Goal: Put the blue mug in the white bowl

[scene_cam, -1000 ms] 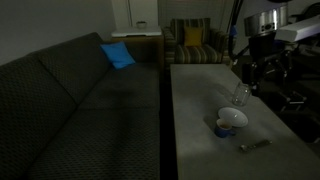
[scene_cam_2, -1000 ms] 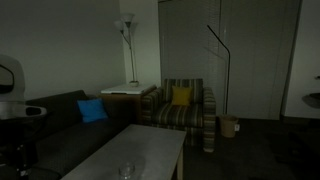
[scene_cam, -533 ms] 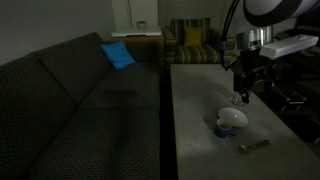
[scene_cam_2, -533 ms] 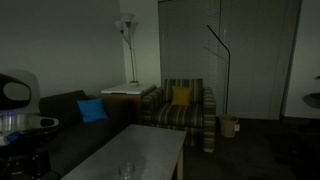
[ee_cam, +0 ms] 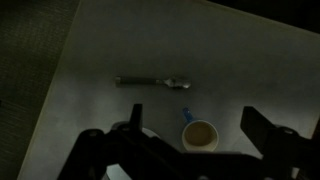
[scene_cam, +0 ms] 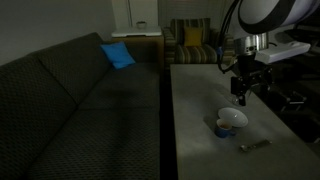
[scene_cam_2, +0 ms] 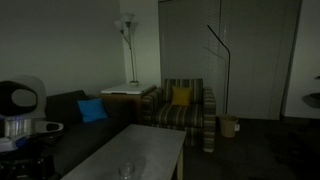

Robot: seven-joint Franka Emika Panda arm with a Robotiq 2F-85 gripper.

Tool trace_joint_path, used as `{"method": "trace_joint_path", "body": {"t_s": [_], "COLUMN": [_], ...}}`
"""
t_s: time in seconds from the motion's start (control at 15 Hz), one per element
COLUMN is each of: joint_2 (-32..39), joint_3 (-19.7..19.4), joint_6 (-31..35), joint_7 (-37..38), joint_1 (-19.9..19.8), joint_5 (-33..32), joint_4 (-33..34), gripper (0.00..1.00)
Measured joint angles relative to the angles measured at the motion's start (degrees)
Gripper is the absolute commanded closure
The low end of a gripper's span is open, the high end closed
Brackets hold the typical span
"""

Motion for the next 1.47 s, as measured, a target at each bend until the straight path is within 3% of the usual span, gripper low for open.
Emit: {"method": "trace_joint_path", "body": {"t_s": [0.33, 0.73, 1.47], "joint_2": [3.49, 9.38, 13.08], "joint_3": [0.29, 3.27, 3.03], "joint_6": [5.58, 9.22, 9.54], "joint_7": [-8.20, -21.14, -21.37], "joint_1": [-0.22, -4.09, -4.22], "joint_5": [-0.10, 0.05, 0.05], "joint_4": [0.32, 3.07, 6.16], "gripper": [0.00, 0.00, 0.00]}}
